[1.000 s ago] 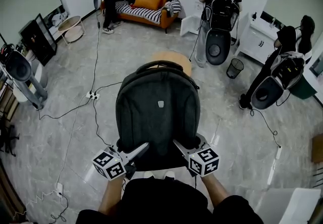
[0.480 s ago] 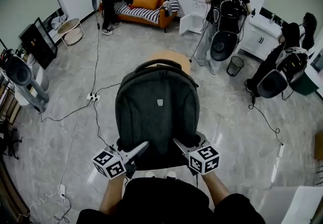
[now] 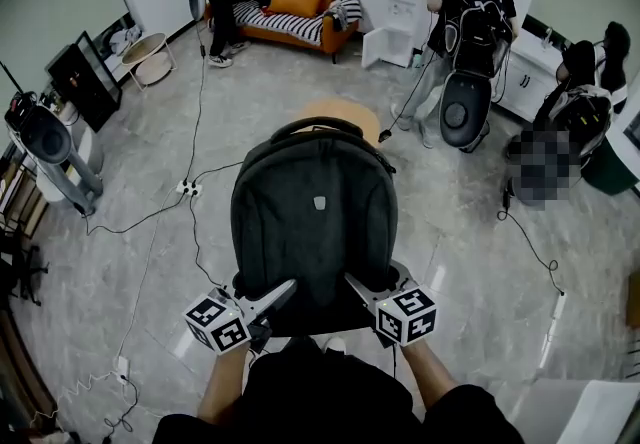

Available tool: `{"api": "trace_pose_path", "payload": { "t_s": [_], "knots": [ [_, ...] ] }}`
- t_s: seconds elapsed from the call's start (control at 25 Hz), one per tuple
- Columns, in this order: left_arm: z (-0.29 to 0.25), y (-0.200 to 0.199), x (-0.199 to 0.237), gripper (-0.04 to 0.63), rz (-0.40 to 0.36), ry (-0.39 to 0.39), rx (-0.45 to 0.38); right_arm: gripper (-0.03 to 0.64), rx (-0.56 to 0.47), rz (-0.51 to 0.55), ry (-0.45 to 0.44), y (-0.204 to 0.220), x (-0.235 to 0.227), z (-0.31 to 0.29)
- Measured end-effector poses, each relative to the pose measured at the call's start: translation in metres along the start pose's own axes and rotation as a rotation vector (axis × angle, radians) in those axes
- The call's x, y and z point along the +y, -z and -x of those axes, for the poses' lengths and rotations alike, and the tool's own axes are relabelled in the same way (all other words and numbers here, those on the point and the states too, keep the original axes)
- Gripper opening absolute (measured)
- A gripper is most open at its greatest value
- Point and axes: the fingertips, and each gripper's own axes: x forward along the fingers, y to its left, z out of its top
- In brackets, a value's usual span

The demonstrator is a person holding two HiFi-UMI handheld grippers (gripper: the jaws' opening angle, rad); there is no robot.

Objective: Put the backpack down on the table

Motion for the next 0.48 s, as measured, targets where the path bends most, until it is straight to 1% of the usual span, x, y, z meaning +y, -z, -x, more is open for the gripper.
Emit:
{"api": "trace_pose_path", "payload": {
  "t_s": [0.32,0.48],
  "knots": [
    [-0.002,0.002,0.004,0.383,0.008,-0.020,0.006,0.250,0.005,-0.008,-0.015,0.004,-0.004,-0.006],
    [-0.006,0.005,0.010,0.383,0.001,-0.015,0.002,0.250,0.005,-0.006,-0.011,0.006,-0.008,-0.011]
  ]
}}
